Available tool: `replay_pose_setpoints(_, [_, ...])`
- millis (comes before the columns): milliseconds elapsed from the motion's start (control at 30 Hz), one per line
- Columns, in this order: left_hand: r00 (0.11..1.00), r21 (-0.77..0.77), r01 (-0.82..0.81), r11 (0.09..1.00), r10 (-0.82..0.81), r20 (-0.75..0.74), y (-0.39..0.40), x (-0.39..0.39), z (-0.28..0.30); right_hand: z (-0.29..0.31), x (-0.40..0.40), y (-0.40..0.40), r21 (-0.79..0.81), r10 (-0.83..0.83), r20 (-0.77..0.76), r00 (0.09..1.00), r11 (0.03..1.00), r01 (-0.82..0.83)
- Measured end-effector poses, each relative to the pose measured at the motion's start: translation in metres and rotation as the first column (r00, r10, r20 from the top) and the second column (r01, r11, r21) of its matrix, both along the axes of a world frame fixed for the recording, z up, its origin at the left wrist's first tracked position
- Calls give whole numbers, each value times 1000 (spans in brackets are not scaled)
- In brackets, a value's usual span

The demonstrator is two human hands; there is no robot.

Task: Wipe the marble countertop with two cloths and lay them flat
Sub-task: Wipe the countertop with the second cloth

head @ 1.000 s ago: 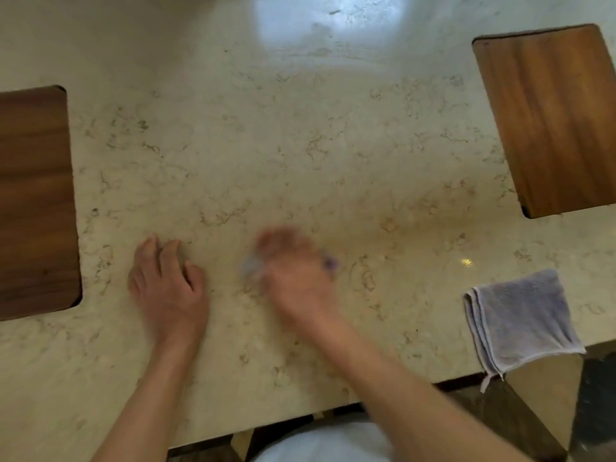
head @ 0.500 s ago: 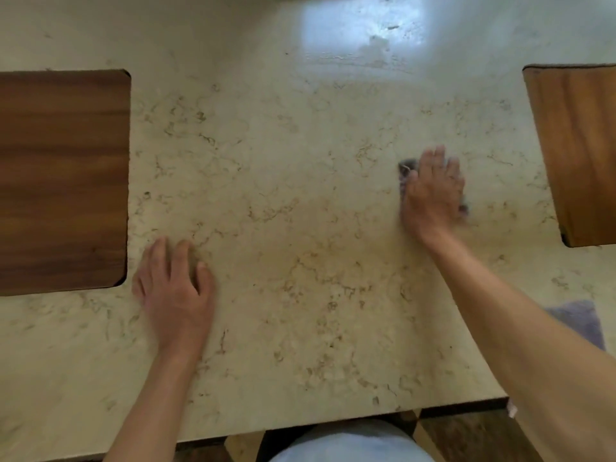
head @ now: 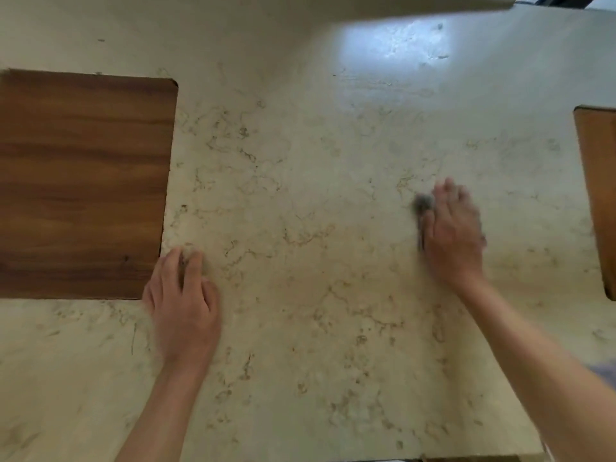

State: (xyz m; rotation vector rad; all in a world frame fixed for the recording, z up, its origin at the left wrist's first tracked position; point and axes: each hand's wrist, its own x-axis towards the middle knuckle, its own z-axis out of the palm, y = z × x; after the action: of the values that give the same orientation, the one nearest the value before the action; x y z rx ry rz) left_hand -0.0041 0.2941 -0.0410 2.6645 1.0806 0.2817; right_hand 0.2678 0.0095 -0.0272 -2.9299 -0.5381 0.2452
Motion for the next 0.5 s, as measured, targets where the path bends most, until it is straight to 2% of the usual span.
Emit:
replay_pose_setpoints(67, [1000,-16,-7,1000,7,-4,1,1,-1,-2,53,32,-3,-139,67,988,990,139])
replay_pose_setpoints(100, [1000,-40,-13,999,13,7,1,1,-1,-3,61,64,-5,-118,90,989,993,119])
replay_pose_setpoints(167, [995,-133,-25,991,38,94,3,-1,1,-5,38,136,27,86,103,991,996,-89])
replay_pose_setpoints(233, [971,-257,-36,966,94,218,5,-4,5,-9,-33,193,94,358,108,927,925,-368])
replay_pose_setpoints(300, [939,-341,-41,939,153,309,9,-7,11,-8,-132,213,161,633,102,767,750,-641])
replay_pose_setpoints(367, [923,-403,-37,915,185,336,13,-10,15,-3,-210,194,274,822,33,568,539,-796])
replay_pose_setpoints(433, [951,-411,17,911,112,288,14,-10,16,2,-230,163,319,917,-89,388,396,-861])
replay_pose_setpoints(467, [973,-368,52,928,36,228,14,-9,16,6,-218,155,308,944,-114,310,330,-892])
replay_pose_setpoints(500, [988,-310,82,947,-37,148,13,-8,15,10,-195,152,274,947,-117,298,319,-907])
